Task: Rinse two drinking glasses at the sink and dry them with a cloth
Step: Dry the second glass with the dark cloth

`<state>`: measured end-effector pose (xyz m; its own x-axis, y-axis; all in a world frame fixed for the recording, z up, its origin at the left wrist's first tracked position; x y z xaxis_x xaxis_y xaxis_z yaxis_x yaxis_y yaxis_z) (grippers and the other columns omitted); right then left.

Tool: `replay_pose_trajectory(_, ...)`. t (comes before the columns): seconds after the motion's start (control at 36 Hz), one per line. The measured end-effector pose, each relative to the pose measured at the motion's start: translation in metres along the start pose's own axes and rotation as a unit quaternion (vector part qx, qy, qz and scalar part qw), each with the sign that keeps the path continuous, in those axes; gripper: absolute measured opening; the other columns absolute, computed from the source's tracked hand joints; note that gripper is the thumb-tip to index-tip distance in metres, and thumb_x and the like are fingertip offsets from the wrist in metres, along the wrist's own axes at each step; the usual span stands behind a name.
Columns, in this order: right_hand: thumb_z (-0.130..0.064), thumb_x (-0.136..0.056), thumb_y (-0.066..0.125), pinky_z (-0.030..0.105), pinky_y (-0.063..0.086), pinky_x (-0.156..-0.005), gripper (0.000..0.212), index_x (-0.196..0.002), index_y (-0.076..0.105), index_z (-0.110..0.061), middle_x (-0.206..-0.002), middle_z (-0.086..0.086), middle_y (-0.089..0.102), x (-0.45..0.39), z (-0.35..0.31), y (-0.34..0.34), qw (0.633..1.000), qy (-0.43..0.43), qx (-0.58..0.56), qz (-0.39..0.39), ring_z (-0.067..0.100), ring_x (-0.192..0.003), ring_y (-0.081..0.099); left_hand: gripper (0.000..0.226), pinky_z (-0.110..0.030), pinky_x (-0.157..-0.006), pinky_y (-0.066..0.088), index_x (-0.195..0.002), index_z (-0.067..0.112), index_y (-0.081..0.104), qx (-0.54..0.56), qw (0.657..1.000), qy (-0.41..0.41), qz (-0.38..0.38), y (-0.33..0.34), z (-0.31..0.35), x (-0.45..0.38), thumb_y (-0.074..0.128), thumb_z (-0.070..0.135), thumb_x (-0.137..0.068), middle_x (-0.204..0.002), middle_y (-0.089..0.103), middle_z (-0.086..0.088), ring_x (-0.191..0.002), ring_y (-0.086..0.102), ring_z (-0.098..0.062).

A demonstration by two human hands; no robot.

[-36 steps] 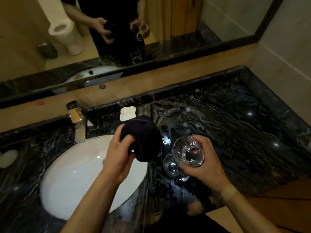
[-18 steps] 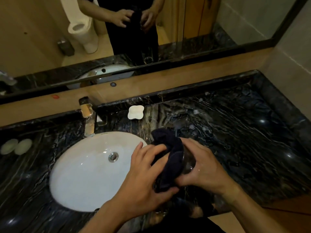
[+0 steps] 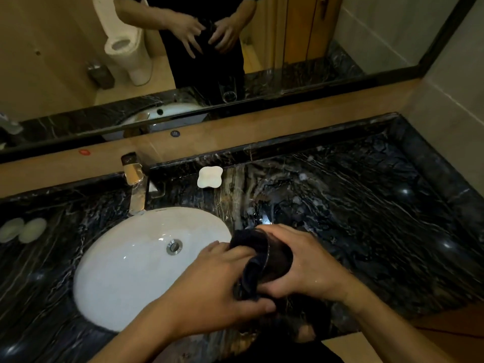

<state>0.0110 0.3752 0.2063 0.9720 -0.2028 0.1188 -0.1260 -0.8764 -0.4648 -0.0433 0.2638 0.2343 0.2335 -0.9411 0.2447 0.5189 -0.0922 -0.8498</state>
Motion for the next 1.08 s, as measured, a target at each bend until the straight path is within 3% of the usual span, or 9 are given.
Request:
replay_pose_trajectory(0.14,-0.021,-0.056,0.097,0.023,0.047,-0.096,0.085,-0.131,0.059,-0.032,-0.122,-0.013,0.064,0.0,-0.007,0.0,0.997,-0.028,-0.076,0.014,0.008,-0.115,0.061,0.049,-0.038,-0.087,0.048,-0.122,0.043,0.058,-0.069,0.98,0.065,0.173,-0.024,0.002,0.022,0.057,0.074,-0.084,-0.12,0.063,0.021,-0.099,0.063,-0.011)
replay_pose_trajectory(0.31,-0.01,-0.06,0.094,0.027,0.05,-0.094,0.079,-0.128,0.06,-0.03,-0.119,-0.009,0.065,0.001,-0.014,0.001,0.992,-0.04,-0.123,-0.01,0.014,-0.112,0.064,0.06,-0.038,-0.089,0.045,-0.124,0.03,0.06,-0.081,0.936,0.123,0.32,-0.045,0.011,0.044,0.071,0.065,-0.077,-0.126,0.05,0.0,-0.109,0.051,-0.02)
replay_pose_trajectory(0.44,-0.007,-0.06,0.094,0.028,0.051,-0.084,0.067,-0.116,0.064,-0.029,-0.103,-0.01,0.067,0.0,-0.025,0.001,0.99,-0.042,-0.13,-0.031,0.007,-0.095,0.065,0.067,-0.053,-0.116,0.028,-0.132,0.026,0.061,-0.119,0.943,0.189,0.248,-0.032,0.018,0.031,0.07,0.066,-0.079,-0.138,0.059,0.013,-0.138,0.041,-0.023)
replay_pose_trajectory(0.61,-0.023,-0.061,0.094,0.035,0.054,-0.076,0.053,-0.106,0.064,-0.028,-0.097,-0.006,0.066,-0.006,-0.035,0.007,0.994,-0.034,-0.048,-0.09,0.01,-0.086,0.064,0.06,-0.066,-0.117,0.02,-0.135,0.04,0.052,-0.158,0.971,0.144,0.108,-0.007,0.011,0.009,0.057,0.071,-0.085,-0.142,0.05,0.026,-0.152,0.014,-0.036)
replay_pose_trajectory(0.72,-0.017,-0.064,0.092,0.041,0.057,-0.079,0.051,-0.107,0.066,-0.026,-0.097,-0.003,0.071,-0.012,-0.031,0.004,0.992,-0.005,-0.083,-0.099,0.016,-0.087,0.068,0.054,-0.046,-0.091,0.055,-0.127,0.044,0.046,-0.025,0.991,0.084,0.104,-0.007,0.004,-0.001,0.066,0.064,-0.08,-0.128,0.052,0.029,-0.131,0.035,-0.021)
replay_pose_trajectory(0.83,-0.008,-0.066,0.088,0.044,0.057,-0.084,0.056,-0.115,0.064,-0.02,-0.107,0.005,0.074,-0.017,-0.013,0.007,0.973,0.036,-0.2,-0.11,0.021,-0.096,0.072,0.057,-0.024,-0.087,0.049,-0.123,0.046,0.052,0.069,0.99,0.029,0.12,-0.012,-0.008,-0.008,0.063,0.074,-0.074,-0.125,0.048,0.036,-0.117,0.039,-0.007)
replay_pose_trajectory(0.92,-0.018,-0.063,0.088,0.036,0.056,-0.081,0.071,-0.124,0.053,-0.025,-0.12,-0.001,0.07,-0.013,0.003,0.0,0.944,0.04,-0.328,-0.01,0.017,-0.101,0.071,0.032,-0.01,-0.081,0.045,-0.107,0.044,0.069,0.293,0.936,-0.082,0.176,-0.021,-0.025,-0.007,0.074,0.056,-0.077,-0.108,0.065,0.031,-0.102,0.06,0.001)
replay_pose_trajectory(1.0,-0.036,-0.072,0.078,0.024,0.055,-0.077,0.066,-0.13,0.046,-0.03,-0.114,-0.017,0.068,-0.008,0.0,0.005,0.936,-0.003,-0.345,0.068,0.008,-0.095,0.07,0.017,-0.007,-0.056,0.044,-0.1,0.026,0.072,0.448,0.852,-0.168,0.213,-0.019,-0.032,-0.007,0.068,0.036,-0.087,-0.077,0.074,0.017,-0.058,0.063,0.006)
replay_pose_trajectory(1.08,-0.056,-0.082,0.068,0.018,0.051,-0.083,0.055,-0.123,0.045,-0.028,-0.11,-0.024,0.063,-0.008,-0.003,0.005,0.941,-0.045,-0.288,0.171,-0.001,-0.1,0.064,0.027,-0.005,-0.058,0.044,-0.109,0.027,0.071,0.454,0.86,-0.141,0.184,-0.019,-0.019,-0.009,0.06,0.04,-0.088,-0.082,0.075,0.018,-0.06,0.062,0.009)
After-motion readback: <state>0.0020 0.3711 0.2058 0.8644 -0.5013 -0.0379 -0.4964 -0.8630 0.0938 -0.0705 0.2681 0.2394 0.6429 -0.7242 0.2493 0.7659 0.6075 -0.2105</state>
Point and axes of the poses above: each hand's wrist, its own x-axis away from the middle knuckle, its own y-axis out of the palm, z = x × y, the point moved 8 cm from there along -x, towards the middle knuckle
